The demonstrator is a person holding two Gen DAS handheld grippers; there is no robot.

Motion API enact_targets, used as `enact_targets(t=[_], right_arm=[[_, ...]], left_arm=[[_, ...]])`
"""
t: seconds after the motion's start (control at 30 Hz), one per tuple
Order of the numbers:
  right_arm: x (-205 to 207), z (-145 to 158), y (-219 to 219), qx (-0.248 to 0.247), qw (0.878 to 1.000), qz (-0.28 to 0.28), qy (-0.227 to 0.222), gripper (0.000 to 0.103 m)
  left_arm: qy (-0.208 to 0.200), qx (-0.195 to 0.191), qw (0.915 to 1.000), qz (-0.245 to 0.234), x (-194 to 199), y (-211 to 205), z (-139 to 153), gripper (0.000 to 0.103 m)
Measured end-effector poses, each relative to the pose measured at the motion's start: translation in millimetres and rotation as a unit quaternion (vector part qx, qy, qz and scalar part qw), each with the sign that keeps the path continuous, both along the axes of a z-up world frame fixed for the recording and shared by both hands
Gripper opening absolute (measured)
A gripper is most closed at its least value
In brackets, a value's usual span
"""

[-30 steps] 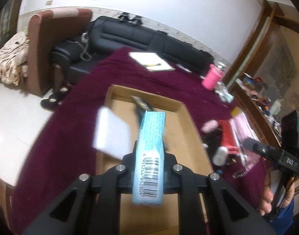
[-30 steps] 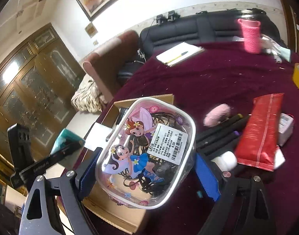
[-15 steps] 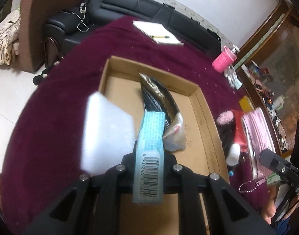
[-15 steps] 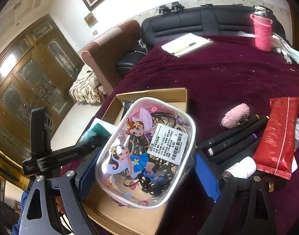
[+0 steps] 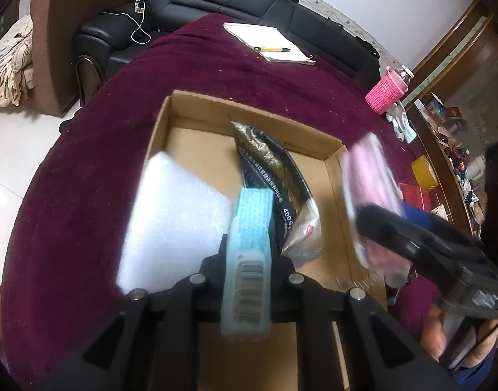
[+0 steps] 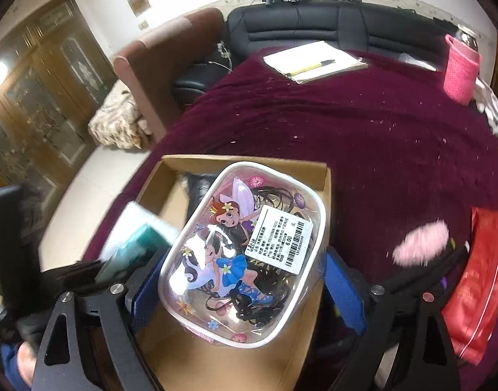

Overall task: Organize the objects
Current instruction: 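Carry the teal pack and clear pouch to the tray and lower them in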

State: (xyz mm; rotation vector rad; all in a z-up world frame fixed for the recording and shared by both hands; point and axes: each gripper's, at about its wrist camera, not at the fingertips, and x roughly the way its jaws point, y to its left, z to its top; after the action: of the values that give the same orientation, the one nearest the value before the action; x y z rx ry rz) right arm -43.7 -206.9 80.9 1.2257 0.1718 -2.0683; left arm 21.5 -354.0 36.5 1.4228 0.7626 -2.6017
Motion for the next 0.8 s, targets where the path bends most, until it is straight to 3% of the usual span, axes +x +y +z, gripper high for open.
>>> enact_targets(t=[0.2, 0.43, 0.53, 0.6, 0.67, 0.8], right_arm=[[-20, -16, -12, 0.031, 0.999, -0.006, -0.008, 0.094], [-27, -16, -23, 0.039, 0.999, 0.006, 0.013, 0.095], [-28, -16, -25, 0.047, 0.999, 0.01, 0.012, 0.095], [-27, -15, -25, 0.049, 0.999, 0.012, 0.01, 0.095], [-27, -15, -23, 0.058, 0.998, 0.009, 0.008, 0.095], [-24, -14, -18, 0.052, 0.999, 0.014, 0.0, 0.095]], left_arm=[[0.005, 0.017, 0.9998, 0.001, -1, 3, -5, 0.015], [0.005, 0.02, 0.9998, 0.001, -2, 4, -6, 0.018], [0.013, 0.021, 0.9997, 0.0, 2, 6, -2, 0.036], [0.021, 0.018, 0.9996, 0.004, 7, 7, 2, 0.053], [0.029, 0.022, 0.9993, 0.005, 10, 6, 7, 0.059], [0.037, 0.027, 0.999, 0.003, 15, 3, 18, 0.06]])
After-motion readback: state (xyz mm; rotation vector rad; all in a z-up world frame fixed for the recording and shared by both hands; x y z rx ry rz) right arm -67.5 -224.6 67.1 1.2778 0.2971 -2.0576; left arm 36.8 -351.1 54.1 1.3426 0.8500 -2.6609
